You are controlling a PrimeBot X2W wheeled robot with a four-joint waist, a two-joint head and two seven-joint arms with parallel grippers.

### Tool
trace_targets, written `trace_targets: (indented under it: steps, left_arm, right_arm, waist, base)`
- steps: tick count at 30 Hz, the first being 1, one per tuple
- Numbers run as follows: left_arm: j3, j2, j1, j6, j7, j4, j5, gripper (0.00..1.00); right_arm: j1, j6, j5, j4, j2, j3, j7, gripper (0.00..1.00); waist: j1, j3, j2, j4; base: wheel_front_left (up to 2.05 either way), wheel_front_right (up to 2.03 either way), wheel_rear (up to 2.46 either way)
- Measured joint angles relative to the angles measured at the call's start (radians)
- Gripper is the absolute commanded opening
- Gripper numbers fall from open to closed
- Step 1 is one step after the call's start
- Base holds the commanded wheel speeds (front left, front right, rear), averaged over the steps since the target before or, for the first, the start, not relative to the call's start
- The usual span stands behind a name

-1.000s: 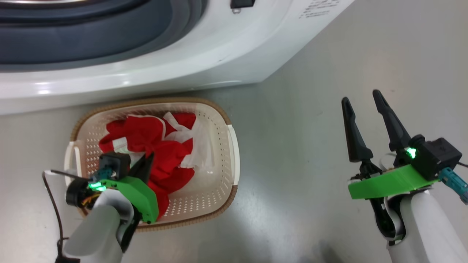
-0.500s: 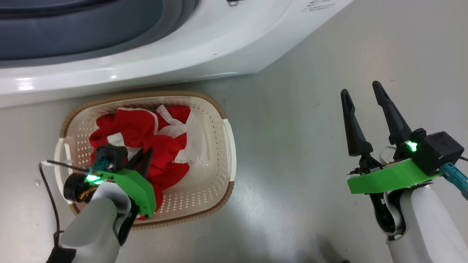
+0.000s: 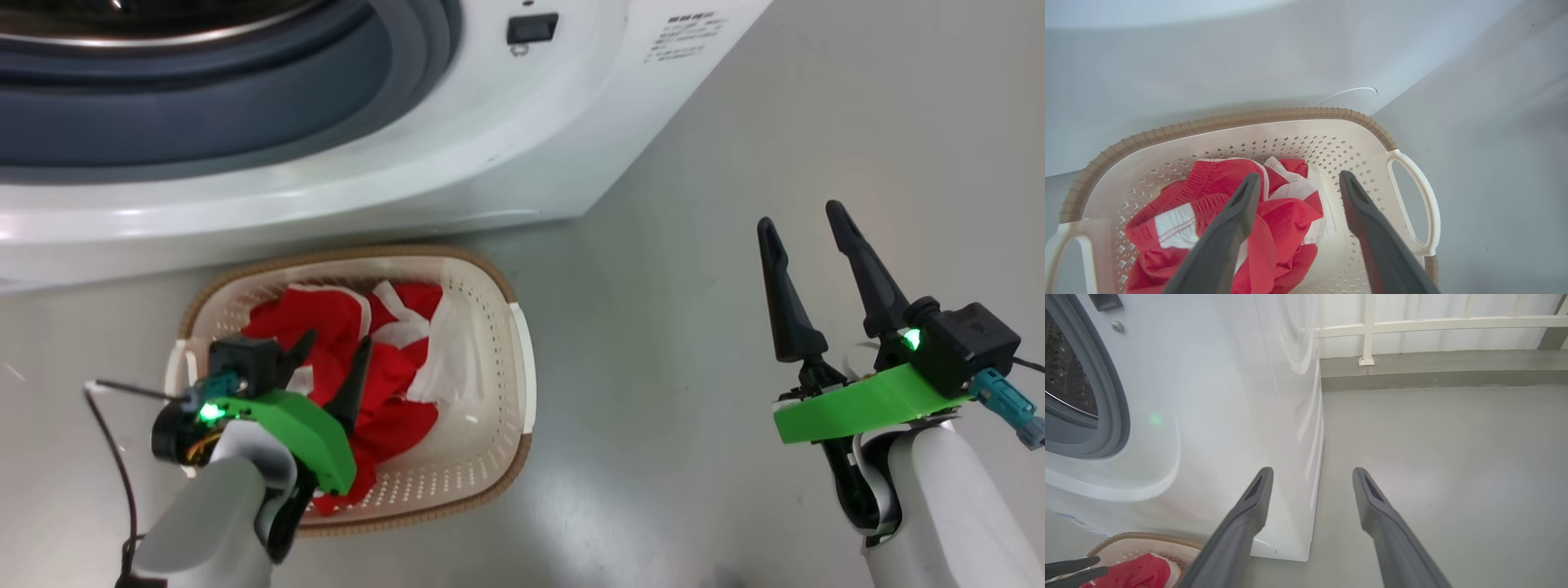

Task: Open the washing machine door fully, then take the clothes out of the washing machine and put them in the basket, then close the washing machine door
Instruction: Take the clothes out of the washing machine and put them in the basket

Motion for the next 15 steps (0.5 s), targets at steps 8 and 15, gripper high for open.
trace_targets:
  steps: [8,15]
  left_arm:
    - [0.109,0.009,0.076,0.0,0.0,-0.08,0.036,1.0]
    - [0.229,-0.013,0.147,0.0,0.0,-0.172,0.124,1.0]
  right_arm:
    - [0.038,0.0,0.0,0.017,-0.001,0.001,0.0,1.0]
    - [0.08,0.0,-0.002,0.033,-0.001,-0.003,0.0,1.0]
  waist:
    - [0.0,-0.082,0.0,0.009]
    - [0.0,-0.166,0.0,0.024]
  base:
    - [0.0,0.0,0.0]
    - [0.0,0.0,0.0]
